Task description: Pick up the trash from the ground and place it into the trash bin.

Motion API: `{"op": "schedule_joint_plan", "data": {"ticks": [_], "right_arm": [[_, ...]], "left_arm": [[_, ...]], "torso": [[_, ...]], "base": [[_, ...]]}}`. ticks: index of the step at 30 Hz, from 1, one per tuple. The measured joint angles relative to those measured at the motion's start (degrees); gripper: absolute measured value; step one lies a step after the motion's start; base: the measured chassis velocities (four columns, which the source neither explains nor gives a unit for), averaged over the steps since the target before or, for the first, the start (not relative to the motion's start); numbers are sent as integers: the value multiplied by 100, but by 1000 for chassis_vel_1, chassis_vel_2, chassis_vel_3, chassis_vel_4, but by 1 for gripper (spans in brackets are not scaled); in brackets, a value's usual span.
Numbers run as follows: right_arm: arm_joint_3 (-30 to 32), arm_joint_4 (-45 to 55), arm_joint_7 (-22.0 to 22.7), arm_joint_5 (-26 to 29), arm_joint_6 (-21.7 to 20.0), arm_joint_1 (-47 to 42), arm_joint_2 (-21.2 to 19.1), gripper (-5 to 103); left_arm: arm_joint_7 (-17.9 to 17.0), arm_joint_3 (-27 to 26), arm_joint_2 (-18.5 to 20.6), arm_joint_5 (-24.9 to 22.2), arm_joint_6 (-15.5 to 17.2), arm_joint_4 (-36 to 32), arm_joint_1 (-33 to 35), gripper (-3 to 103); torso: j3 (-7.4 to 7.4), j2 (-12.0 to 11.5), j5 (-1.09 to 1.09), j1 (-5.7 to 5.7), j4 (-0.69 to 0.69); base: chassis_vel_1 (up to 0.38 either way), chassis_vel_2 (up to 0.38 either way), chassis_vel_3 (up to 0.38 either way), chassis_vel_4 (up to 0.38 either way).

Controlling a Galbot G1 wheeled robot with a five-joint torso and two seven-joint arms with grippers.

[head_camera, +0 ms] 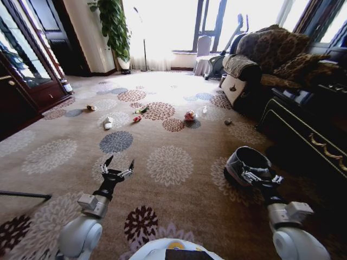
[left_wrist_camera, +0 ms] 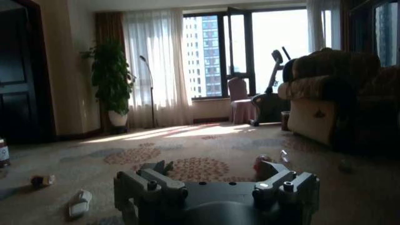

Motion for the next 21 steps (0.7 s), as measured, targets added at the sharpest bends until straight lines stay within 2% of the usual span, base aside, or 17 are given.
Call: {"op": "schedule_joint_plan", "data": {"ticks": [6,21], "right_arm": [[55,-63,0,9,-34,-37,-3,100],[-27,-145,0,-27,-50,41,10,100]], "left_arm": [[3,-50,-27,-100,38,-69,46,100],[30,-46,-48,-8,-10,20,84,100]], "torso": [[0,0,1,0,0],[-1,0,1,0,0]], "base": [[0,0,0,0],[-17,19,18,-19]]}}
